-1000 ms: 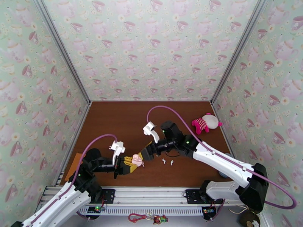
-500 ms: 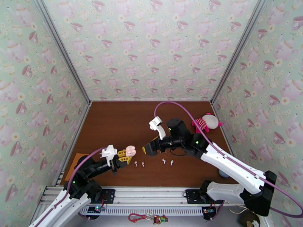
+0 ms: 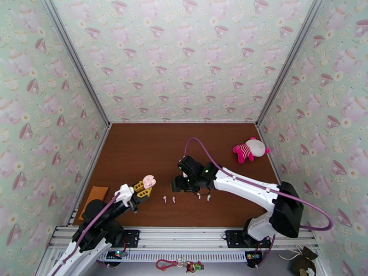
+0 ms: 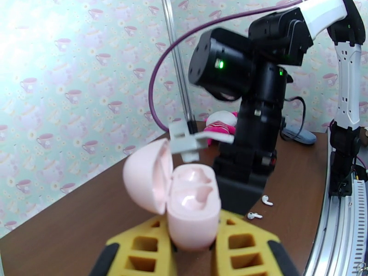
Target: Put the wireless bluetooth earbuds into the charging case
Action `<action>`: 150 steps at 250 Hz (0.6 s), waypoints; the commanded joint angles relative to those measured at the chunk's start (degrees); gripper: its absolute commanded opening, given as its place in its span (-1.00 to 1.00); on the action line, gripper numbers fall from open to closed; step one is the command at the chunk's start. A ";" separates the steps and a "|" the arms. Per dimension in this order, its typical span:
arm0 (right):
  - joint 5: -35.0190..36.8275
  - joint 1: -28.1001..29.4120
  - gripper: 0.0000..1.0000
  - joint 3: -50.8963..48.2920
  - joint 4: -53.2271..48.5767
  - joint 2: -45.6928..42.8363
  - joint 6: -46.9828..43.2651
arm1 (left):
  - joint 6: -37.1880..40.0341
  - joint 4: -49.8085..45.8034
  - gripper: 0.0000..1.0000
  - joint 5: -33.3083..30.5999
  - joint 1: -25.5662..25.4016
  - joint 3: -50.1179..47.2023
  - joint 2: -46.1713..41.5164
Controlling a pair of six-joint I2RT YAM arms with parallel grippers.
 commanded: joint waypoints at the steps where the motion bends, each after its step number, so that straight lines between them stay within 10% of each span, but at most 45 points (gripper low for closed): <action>1: 6.96 3.66 0.26 6.26 -4.40 4.69 7.77 | 1.56 -0.46 -1.00 -1.85 -0.07 0.00 -1.24; 150: 8.22 10.64 0.04 20.13 -6.82 25.79 11.70 | 3.05 -0.37 -1.00 0.57 -0.06 -0.34 -1.33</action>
